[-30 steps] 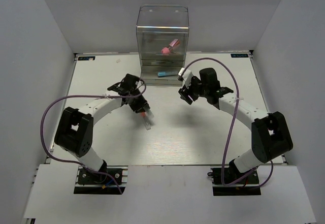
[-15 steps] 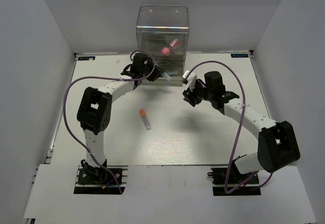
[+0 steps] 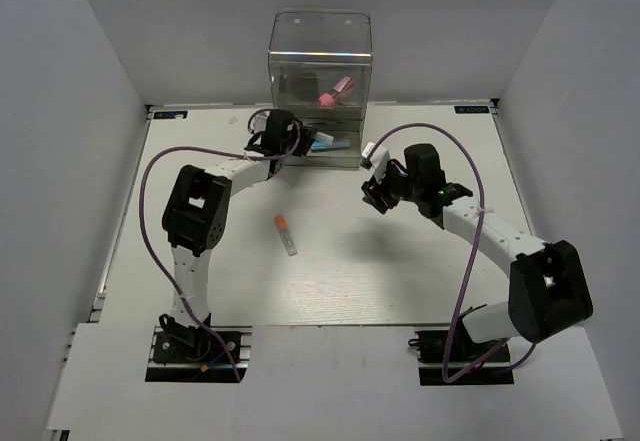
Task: Sort the stationery into containers
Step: Place the pen in the drawer.
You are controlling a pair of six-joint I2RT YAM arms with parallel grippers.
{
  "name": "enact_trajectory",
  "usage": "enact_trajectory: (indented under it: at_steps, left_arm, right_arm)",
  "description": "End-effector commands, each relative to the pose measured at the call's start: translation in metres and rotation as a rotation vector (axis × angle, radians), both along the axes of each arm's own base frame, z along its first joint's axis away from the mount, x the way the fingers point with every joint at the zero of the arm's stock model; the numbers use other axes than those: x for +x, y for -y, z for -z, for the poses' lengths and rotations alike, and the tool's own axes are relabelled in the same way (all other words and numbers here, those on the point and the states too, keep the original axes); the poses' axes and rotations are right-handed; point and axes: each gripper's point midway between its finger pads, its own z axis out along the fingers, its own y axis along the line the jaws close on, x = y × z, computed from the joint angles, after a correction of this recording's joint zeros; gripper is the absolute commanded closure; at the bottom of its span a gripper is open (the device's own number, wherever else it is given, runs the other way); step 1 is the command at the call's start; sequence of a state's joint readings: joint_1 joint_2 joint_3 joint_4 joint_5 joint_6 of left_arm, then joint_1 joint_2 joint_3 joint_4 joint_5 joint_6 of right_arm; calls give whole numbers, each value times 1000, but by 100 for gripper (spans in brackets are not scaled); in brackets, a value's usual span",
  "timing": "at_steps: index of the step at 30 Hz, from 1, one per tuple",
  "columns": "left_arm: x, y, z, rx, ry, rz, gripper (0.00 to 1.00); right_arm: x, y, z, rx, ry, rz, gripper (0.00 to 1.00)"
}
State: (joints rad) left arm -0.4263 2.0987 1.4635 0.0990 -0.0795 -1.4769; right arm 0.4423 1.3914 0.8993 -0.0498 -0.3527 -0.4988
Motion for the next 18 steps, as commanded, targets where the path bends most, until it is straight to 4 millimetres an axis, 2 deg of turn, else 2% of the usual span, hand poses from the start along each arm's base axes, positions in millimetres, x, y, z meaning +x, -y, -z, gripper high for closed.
enact_trajectory:
  at_steps: [1,3,4,5,8,9,10,12,15,16,18]
  left_arm:
    - [14,-6,-14,-24,26,-59,64]
    - [14,-6,-14,-24,26,-59,55]
    - [14,-6,-14,-24,26,-59,51]
    - [13,-4,-15,-28,24,-49,46]
    - [10,-1,-13,-38,22,-31,42]
    - [11,-1,-23,-48,44,-31,39]
    - [9,0,-21,-45,45,-16,38]
    - [6,4,-37,-61,80,17,38]
    - [-5,3,-48,-29,118,59,38]
    - [-13,0,-65,-23,158,68,38]
    - [-27,-2,-81,43,219,112,38]
  right_arm:
    - [0,-6,-12,44,21,-20,40]
    - [-1,-8,-11,46,14,-28,39]
    - [-1,-8,-11,47,16,-36,30]
    - [-2,-9,-11,47,13,-45,27]
    - [-4,-13,-10,46,4,-72,26]
    - [-6,-15,-10,51,4,-84,26]
    - [-7,-18,-9,56,-5,-100,26]
    - [-11,-25,-12,73,-12,-140,26]
    - [-16,-33,-11,88,-39,-193,26]
    - [-16,-37,-12,96,-47,-212,26]
    - [-22,-44,-6,93,-90,-244,29]
